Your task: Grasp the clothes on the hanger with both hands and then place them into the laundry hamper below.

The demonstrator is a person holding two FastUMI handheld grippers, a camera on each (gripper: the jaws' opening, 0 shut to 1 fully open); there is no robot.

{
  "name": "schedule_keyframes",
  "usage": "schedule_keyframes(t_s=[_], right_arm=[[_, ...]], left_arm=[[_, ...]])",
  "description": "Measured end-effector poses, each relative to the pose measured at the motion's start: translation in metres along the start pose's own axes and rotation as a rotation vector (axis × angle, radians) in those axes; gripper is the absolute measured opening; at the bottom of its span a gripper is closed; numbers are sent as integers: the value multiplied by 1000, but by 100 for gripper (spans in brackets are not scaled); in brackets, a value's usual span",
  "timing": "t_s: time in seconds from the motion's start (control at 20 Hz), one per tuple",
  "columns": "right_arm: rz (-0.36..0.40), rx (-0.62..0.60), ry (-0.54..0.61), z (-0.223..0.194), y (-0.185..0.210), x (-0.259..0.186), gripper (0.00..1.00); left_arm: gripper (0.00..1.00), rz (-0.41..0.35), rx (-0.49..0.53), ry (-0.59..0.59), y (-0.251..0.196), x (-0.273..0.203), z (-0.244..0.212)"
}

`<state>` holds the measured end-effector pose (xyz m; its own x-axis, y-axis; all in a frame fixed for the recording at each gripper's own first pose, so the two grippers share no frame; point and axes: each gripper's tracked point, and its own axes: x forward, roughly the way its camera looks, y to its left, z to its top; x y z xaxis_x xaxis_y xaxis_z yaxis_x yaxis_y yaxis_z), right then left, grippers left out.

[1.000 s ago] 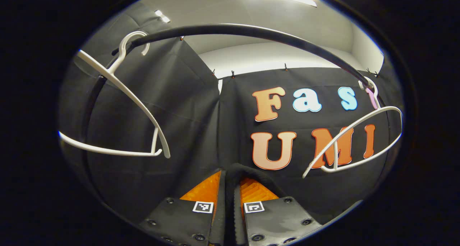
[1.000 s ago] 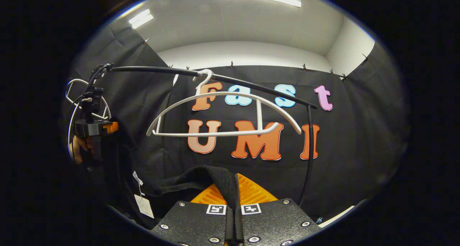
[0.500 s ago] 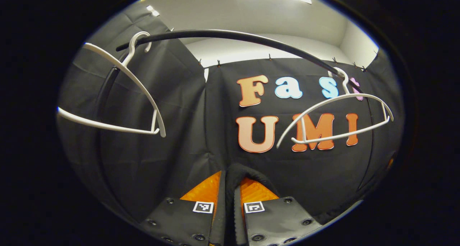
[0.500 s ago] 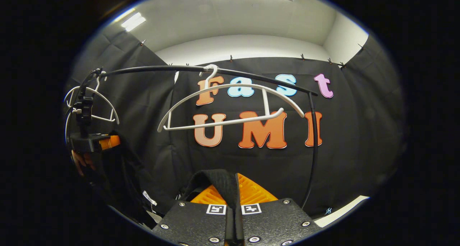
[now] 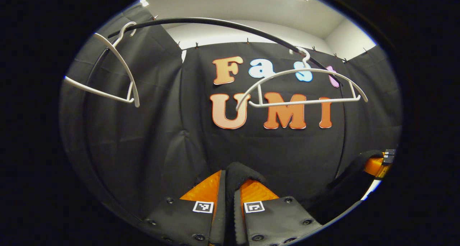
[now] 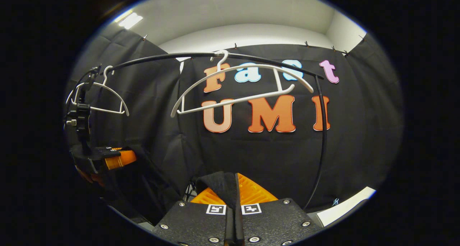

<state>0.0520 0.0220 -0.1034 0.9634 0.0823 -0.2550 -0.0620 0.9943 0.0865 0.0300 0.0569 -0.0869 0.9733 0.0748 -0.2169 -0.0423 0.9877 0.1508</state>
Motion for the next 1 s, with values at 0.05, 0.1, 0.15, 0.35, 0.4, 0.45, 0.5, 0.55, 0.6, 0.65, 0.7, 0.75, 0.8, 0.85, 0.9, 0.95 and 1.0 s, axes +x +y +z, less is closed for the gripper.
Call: schedule_keyframes(t_s=[0.05,0.1,0.15,0.35,0.4,0.45,0.5,0.55,0.6,0.65,0.7,0.75,0.8,0.85,0.9,0.95,1.0], right_arm=[[8,2,20,-7,5,0,1],[16,6,39,-15,10,1,1],[27,13,60,-24,14,2,2],[41,39,169,-66,20,-3,2],[44,55,206,-79,19,-4,1],[44,73,232,-91,19,-4,2],[42,88,251,-99,20,-3,1],[40,95,276,-110,20,-3,1],[36,96,307,-124,20,-5,1],[34,95,339,-136,20,-7,1],[33,97,371,-147,20,-8,1],[34,105,411,-159,21,-10,1],[27,114,441,-171,20,-12,1],[26,123,468,-180,19,-13,2],[23,126,508,-192,19,-14,2],[9,123,557,-206,17,-17,2],[2,123,601,-220,18,-21,2]], left_arm=[[14,-20,-1,15,-7,-3,-7],[14,-37,-1,31,-13,-4,-15],[14,-50,1,50,-18,-6,-24],[17,-125,-30,160,-42,-17,-60],[17,-151,-39,196,-50,-20,-72],[17,-165,-39,231,-55,-23,-84],[17,-167,-32,265,-54,-22,-97],[17,-165,-23,302,-55,-23,-110],[17,-166,-22,344,-56,-26,-124],[18,-171,-27,378,-59,-31,-134],[17,-174,-32,400,-61,-35,-144],[17,-178,-35,421,-62,-38,-152],[15,-182,-33,442,-64,-38,-162],[17,-185,-29,467,-64,-39,-171],[17,-192,-31,496,-65,-40,-181],[17,-198,-42,526,-67,-43,-191],[17,-203,-54,559,-70,-44,-198]])
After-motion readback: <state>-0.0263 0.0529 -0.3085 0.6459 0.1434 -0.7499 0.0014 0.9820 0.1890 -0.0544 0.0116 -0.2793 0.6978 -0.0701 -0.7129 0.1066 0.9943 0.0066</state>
